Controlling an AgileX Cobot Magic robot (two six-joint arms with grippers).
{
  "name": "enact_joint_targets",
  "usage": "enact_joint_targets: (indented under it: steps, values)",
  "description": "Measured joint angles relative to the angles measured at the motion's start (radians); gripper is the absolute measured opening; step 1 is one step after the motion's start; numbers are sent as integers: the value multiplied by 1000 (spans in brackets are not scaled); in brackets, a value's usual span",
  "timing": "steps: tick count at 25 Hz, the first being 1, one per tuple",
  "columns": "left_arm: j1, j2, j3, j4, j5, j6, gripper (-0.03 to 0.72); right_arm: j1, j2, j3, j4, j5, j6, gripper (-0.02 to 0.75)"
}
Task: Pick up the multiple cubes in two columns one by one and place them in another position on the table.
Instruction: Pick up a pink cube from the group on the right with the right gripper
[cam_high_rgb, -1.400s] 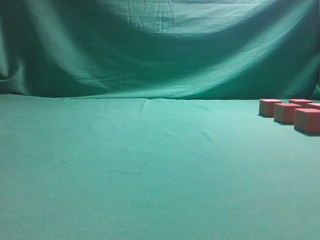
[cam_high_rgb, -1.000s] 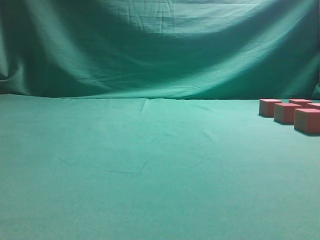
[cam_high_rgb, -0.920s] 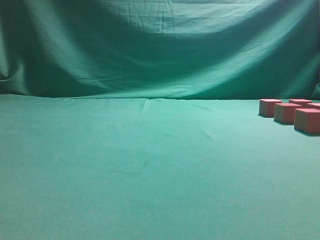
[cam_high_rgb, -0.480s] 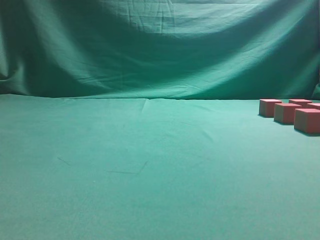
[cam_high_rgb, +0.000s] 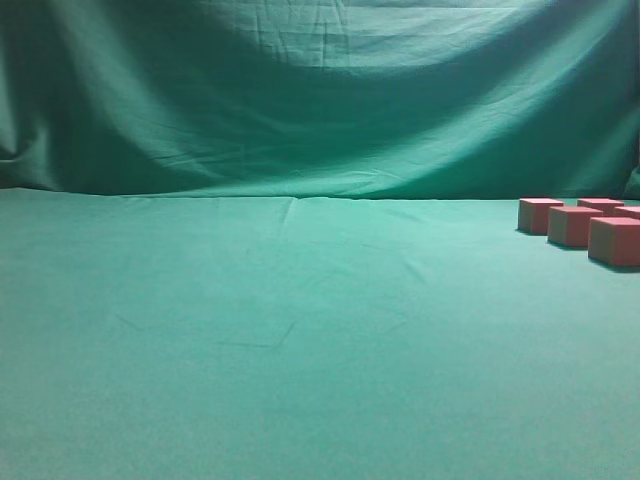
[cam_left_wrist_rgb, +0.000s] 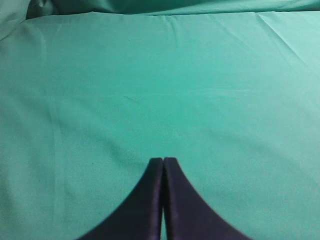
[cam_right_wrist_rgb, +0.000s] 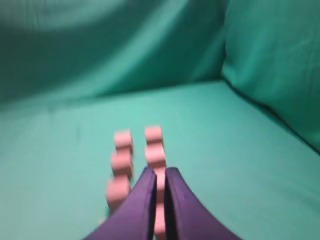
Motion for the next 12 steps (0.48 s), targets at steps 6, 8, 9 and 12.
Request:
enact_joint_targets:
  steps: [6, 8, 9, 12]
  values:
    - [0, 0, 0, 0, 0, 0, 0, 0, 0, 0, 268, -170, 2, 48]
    - [0, 0, 0, 0, 0, 0, 0, 0, 0, 0, 281, -194, 2, 48]
    - [0, 0, 0, 0, 0, 0, 0, 0, 0, 0, 283, -196, 2, 48]
    - [0, 0, 0, 0, 0, 0, 0, 0, 0, -43, 275, -142, -52, 48]
